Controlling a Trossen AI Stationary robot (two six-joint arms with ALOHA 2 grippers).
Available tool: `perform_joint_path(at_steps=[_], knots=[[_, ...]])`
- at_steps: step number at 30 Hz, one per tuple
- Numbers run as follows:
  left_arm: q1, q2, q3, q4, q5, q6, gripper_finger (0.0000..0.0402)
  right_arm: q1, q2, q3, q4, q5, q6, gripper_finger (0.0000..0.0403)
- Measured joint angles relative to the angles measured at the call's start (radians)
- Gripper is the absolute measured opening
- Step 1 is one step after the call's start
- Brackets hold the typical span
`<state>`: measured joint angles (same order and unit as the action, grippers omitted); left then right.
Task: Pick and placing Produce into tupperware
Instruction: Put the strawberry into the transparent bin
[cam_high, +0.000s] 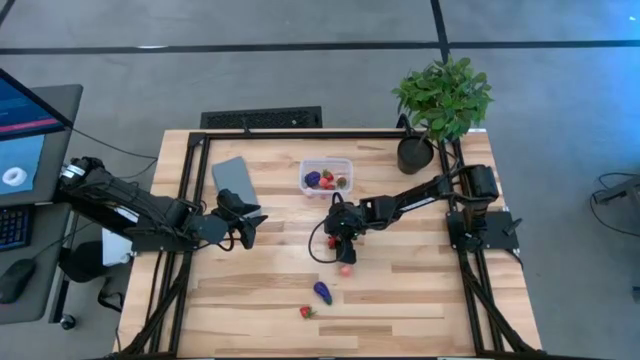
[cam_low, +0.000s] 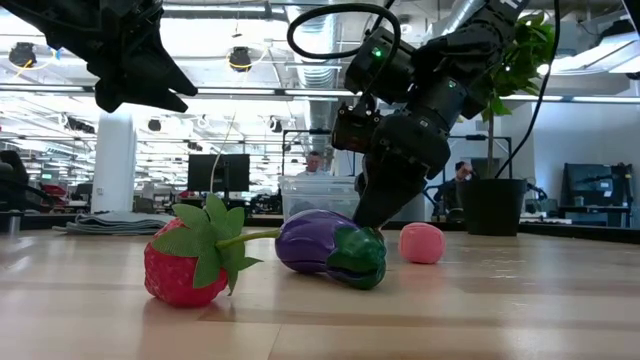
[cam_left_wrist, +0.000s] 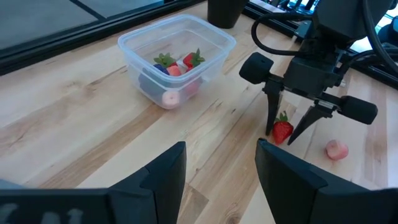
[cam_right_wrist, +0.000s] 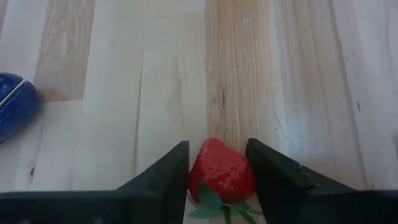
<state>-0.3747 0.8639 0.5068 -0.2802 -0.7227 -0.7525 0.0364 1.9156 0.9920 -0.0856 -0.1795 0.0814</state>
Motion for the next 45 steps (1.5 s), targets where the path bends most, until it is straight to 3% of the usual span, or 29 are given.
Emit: perform_joint_path(at_steps=[5, 14, 23, 32, 45], knots=[[0.0, 0.0, 0.0, 0.0, 0.0, 0.0, 0.018, 0.0, 0.0, 0.0, 0.0, 0.0, 0.0, 0.017], [0.0, 0.0, 0.0, 0.0, 0.0, 0.0, 0.018, 0.0, 0.0, 0.0, 0.0, -0.002, 0.005, 0.0197], [0.0, 0.0, 0.0, -0.001, 0.0, 0.0, 0.018, 0.0, 0.0, 0.0, 0.001, -0.002, 0.007, 0.0174], [0.0, 0.0, 0.0, -0.001, 0.0, 0.0, 0.018, 0.0, 0.0, -0.001, 0.001, -0.003, 0.006, 0.02], [0.0, 0.0, 0.0, -0.001, 0.0, 0.0, 0.018, 0.0, 0.0, -0.001, 0.001, -0.003, 0.006, 0.0178]])
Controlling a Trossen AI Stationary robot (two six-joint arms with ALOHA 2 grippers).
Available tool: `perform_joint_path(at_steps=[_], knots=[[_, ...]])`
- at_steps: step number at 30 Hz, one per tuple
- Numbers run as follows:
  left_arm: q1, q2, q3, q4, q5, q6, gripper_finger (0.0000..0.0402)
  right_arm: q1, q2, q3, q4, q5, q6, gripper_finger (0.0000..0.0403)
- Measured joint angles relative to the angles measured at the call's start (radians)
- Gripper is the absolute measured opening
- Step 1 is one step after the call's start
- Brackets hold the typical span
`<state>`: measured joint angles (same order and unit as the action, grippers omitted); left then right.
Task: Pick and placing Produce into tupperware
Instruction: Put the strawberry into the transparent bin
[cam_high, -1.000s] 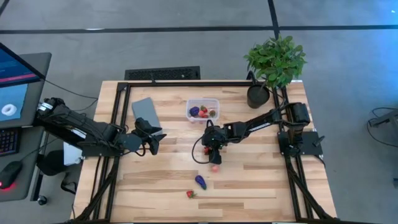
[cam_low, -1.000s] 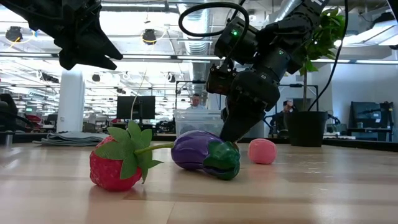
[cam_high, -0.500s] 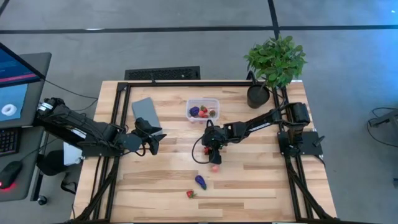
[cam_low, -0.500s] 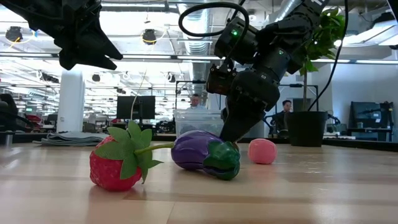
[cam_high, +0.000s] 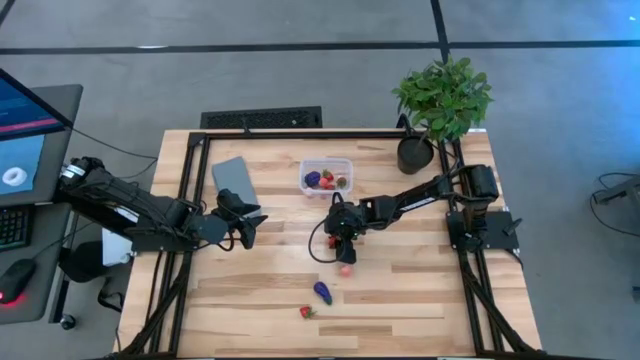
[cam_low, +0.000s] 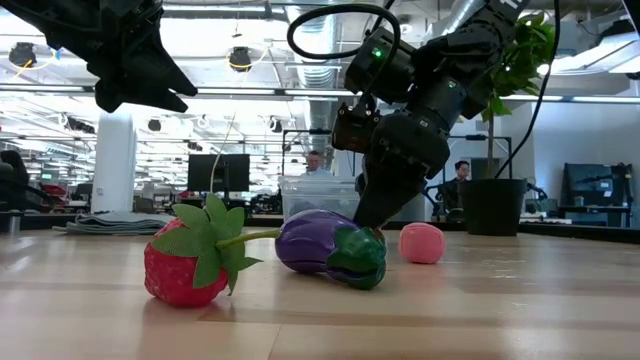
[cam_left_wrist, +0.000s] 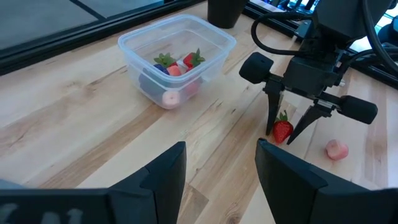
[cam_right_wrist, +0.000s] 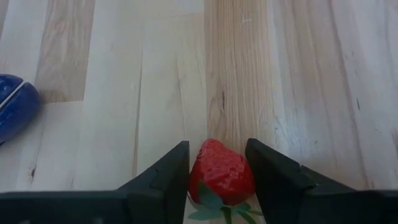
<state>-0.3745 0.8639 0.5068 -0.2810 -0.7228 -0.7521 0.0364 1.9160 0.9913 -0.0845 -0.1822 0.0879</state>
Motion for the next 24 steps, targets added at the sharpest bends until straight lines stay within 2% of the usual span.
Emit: perform_joint_path(at_steps=[7, 15, 24], knots=[[0.0, 0.0, 0.0, 0.0, 0.0, 0.0, 0.018, 0.0, 0.0, 0.0, 0.0, 0.0, 0.0, 0.0189], [0.0, 0.0, 0.0, 0.0, 0.0, 0.0, 0.018, 0.0, 0.0, 0.0, 0.0, 0.0, 0.0, 0.0172], [0.0, 0.0, 0.0, 0.0, 0.0, 0.0, 0.018, 0.0, 0.0, 0.0, 0.004, -0.001, 0.017, 0.0186]])
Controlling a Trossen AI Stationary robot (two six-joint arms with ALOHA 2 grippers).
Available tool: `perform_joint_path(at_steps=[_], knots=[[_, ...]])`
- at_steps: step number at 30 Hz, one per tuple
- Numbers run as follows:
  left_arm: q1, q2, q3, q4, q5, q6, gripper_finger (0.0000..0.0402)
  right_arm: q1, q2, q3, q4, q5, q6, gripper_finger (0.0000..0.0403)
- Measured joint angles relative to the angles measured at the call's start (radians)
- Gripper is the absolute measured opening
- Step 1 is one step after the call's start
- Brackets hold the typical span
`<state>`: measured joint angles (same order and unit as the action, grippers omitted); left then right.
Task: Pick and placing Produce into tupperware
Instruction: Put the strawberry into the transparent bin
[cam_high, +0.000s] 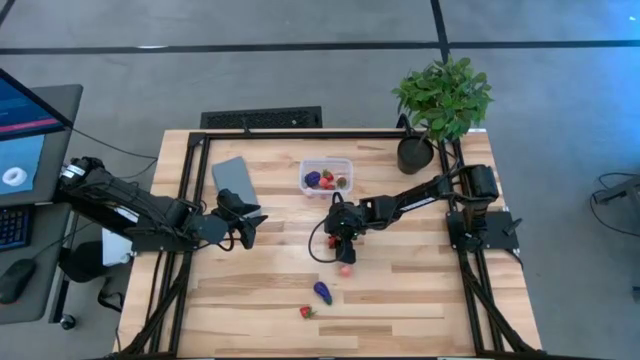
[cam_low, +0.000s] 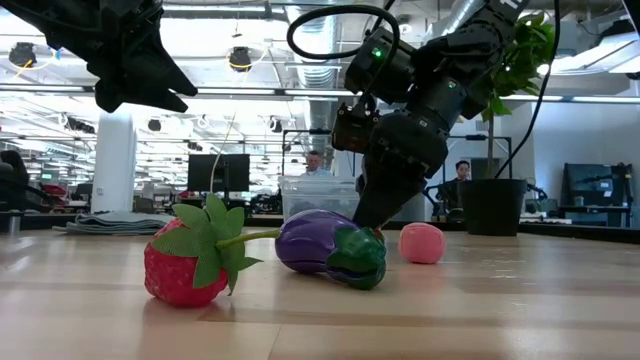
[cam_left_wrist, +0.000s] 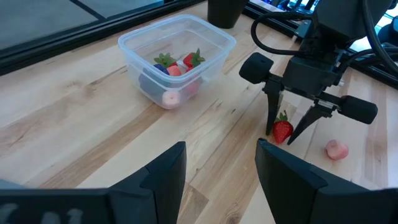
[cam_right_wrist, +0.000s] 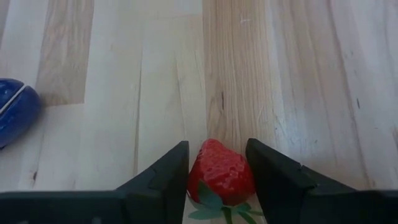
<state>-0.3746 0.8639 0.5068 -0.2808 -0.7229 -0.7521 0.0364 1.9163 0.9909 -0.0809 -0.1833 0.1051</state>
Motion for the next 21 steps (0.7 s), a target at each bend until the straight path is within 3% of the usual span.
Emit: perform_joint_path(at_steps=[21], knots=[[0.0, 0.0, 0.0, 0.002, 0.0, 0.0, 0.018, -0.021, -0.042, -0.004, -0.017, -0.019, 0.023, 0.0171]])
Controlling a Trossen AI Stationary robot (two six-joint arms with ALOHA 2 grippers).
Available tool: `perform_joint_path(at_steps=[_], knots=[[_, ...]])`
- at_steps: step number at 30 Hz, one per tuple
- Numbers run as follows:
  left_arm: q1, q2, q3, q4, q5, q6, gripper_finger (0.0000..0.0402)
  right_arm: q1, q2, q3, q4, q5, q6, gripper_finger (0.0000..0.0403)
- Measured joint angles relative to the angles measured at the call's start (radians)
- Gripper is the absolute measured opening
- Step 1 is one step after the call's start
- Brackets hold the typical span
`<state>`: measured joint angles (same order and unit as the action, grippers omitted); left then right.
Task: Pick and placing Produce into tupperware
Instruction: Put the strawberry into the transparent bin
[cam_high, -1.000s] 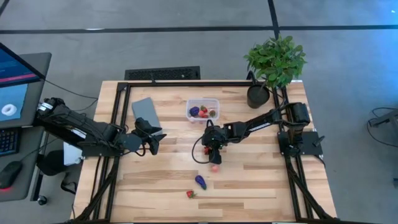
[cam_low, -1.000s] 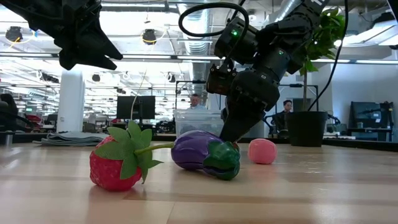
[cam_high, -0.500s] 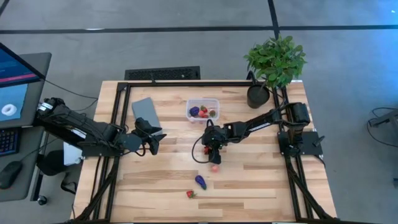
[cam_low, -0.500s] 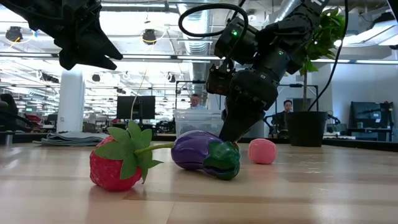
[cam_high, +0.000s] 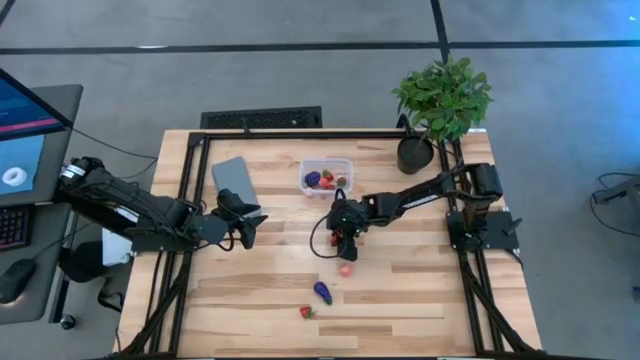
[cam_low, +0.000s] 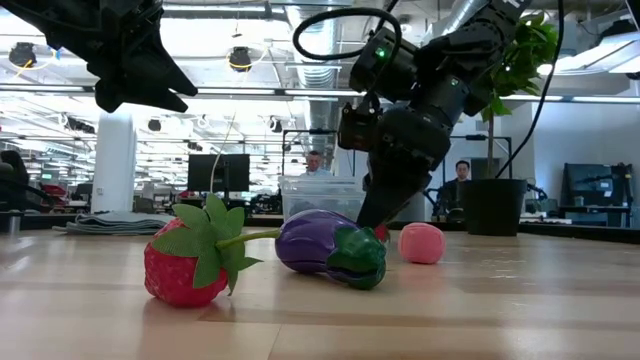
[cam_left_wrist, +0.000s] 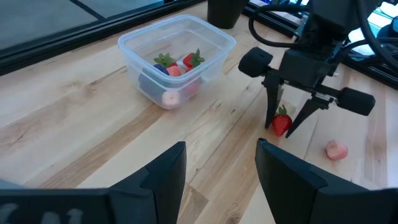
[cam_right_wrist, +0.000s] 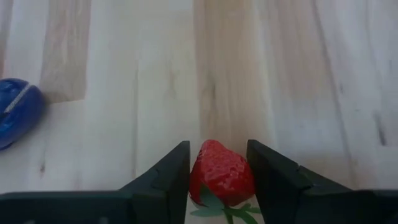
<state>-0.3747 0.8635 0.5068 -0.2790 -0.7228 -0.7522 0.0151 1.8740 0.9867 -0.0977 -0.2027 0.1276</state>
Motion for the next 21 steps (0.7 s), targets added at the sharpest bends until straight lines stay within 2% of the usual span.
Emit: perform_joint_path(at_steps=[10, 21], knots=[[0.0, 0.0, 0.0, 0.0, 0.0, 0.0, 0.018, 0.001, -0.001, 0.002, 0.023, -0.052, 0.043, 0.019], [0.0, 0.0, 0.0, 0.0, 0.0, 0.0, 0.018, -0.004, -0.003, 0.003, 0.077, -0.091, 0.078, 0.0174]])
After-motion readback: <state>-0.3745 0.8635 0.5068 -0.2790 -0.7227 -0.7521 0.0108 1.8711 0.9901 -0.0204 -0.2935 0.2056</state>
